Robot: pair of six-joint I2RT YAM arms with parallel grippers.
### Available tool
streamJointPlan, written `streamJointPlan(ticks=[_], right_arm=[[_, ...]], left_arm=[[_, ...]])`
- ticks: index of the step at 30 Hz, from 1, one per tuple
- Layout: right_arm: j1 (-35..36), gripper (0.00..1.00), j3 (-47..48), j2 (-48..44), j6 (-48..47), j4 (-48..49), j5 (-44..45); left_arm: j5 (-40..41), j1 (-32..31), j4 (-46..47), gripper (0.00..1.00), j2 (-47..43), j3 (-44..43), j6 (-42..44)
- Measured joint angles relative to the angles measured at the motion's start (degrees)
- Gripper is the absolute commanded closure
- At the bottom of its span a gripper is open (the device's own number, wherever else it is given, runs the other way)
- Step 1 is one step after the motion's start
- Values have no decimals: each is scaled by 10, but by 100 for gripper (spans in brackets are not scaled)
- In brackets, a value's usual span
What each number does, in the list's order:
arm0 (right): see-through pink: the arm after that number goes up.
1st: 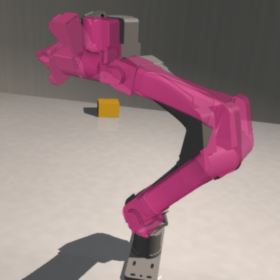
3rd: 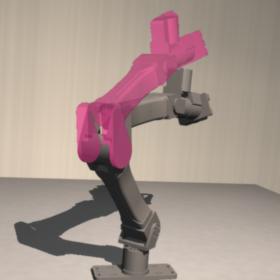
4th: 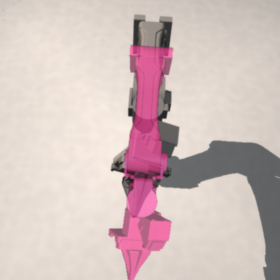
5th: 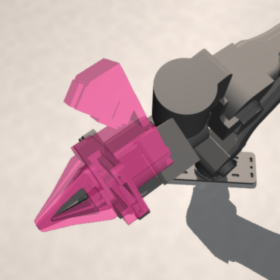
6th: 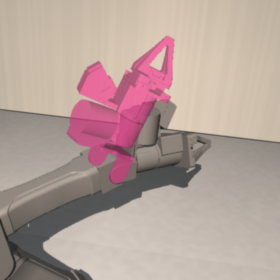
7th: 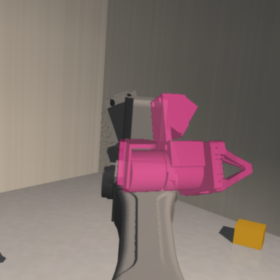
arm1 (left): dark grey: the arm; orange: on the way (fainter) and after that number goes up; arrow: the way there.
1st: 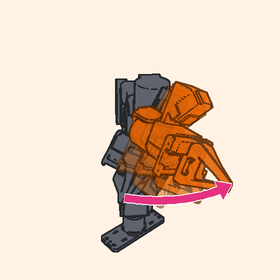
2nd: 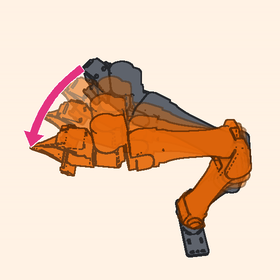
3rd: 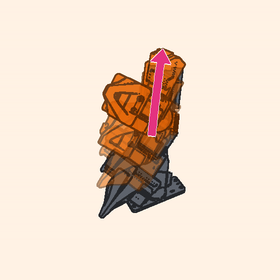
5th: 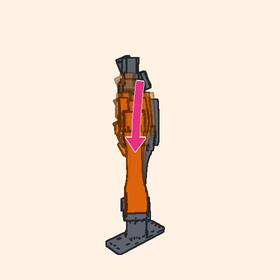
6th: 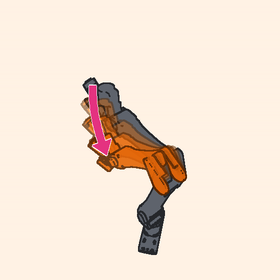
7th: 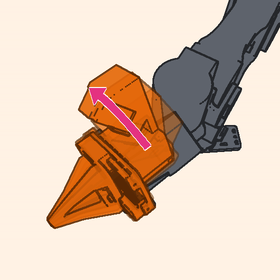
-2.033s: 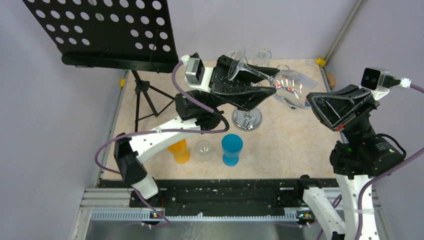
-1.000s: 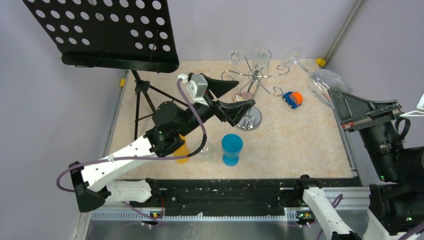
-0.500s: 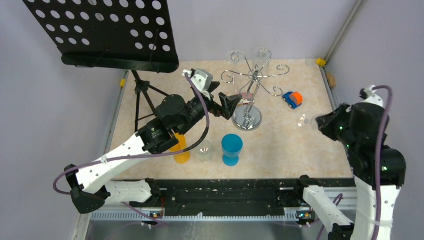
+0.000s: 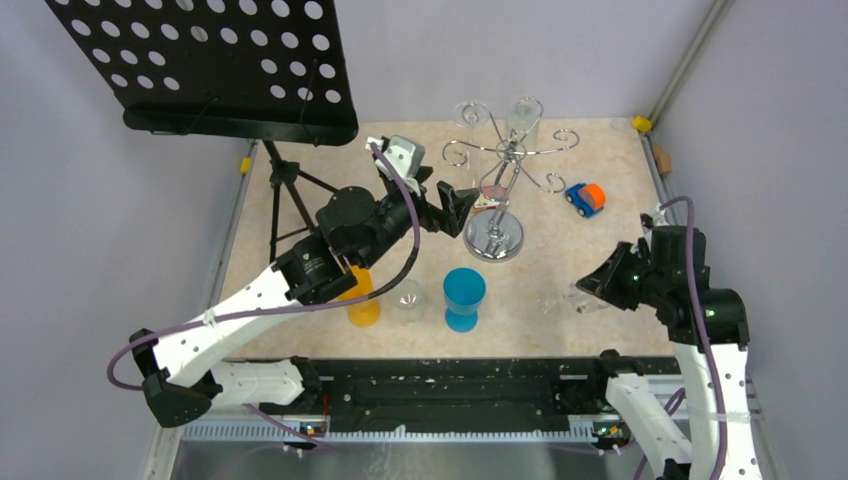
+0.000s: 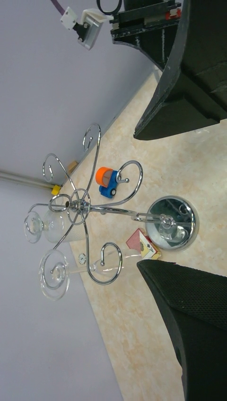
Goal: Take the wine glass off the wine glass rack
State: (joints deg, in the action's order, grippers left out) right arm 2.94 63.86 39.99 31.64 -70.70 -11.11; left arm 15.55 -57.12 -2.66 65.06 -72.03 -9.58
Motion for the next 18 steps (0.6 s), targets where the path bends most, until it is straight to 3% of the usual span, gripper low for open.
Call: streamJointPlan(ticks=[8, 18], right_arm=[[0, 100, -62, -10, 1, 27, -77], [11, 100, -84, -5, 3, 57, -100]], left_arm=[[4, 7, -4, 2, 0, 0, -10], [-11, 16, -4, 2, 7, -1, -39]])
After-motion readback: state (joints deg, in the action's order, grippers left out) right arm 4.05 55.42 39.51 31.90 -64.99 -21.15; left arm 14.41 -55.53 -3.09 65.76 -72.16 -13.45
